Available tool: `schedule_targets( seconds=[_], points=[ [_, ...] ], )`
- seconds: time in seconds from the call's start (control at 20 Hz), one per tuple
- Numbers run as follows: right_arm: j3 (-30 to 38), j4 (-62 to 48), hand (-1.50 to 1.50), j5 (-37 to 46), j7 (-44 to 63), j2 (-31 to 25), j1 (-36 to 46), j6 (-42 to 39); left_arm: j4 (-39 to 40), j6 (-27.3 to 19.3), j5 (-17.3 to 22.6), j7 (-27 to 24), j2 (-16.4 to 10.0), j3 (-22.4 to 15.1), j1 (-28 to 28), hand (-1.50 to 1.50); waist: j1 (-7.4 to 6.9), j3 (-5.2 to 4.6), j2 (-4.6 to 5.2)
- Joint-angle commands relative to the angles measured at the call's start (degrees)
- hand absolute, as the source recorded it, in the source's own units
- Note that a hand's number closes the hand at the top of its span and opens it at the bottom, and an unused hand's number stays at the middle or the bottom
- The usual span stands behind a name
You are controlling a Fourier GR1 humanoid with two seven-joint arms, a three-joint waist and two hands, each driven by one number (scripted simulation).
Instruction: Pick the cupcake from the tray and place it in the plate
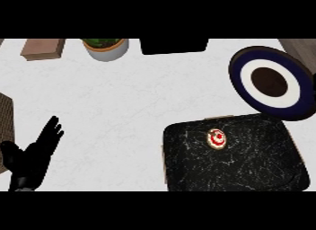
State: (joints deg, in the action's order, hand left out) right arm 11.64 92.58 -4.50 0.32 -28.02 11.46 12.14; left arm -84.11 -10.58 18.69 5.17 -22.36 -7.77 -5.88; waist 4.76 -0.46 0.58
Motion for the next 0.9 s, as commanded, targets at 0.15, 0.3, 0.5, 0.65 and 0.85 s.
schedule_targets(
  seconds=[0.15, 0.3, 0.5, 0.65, 0.85],
  points=[
    [4.0, 9.8, -1.5, 7.1, -6.2, 10.1, -17.7, 15.5, -0.2, -0.9, -0.7, 4.7, 5.8, -5.4, 3.0, 0.0, -2.53, 0.47, -0.89],
    [2.7, 18.1, -1.5, 8.1, -6.7, 11.7, -26.8, 13.1, 4.3, -0.4, -2.3, 2.9, 8.0, -5.5, 5.6, 0.0, -3.35, 0.43, -0.73],
    [0.5, 23.4, -1.5, 14.2, 4.6, 6.4, -28.1, 9.4, 0.8, -0.3, -3.0, 4.2, 7.6, -5.5, 2.9, 0.0, -4.37, 0.42, -0.72],
    [-2.9, 25.1, -1.5, 17.4, 12.6, -0.1, -32.0, 2.3, 2.1, -0.5, -2.8, 4.5, 8.3, -5.9, 4.4, 0.0, -4.17, 0.27, -0.62],
    [-8.4, 31.0, -1.5, 21.7, 25.6, -4.9, -30.6, -4.0, 1.1, 0.0, -3.2, 4.5, 8.0, -6.1, 3.8, 0.0, -5.32, 0.23, -0.56]
  ],
)
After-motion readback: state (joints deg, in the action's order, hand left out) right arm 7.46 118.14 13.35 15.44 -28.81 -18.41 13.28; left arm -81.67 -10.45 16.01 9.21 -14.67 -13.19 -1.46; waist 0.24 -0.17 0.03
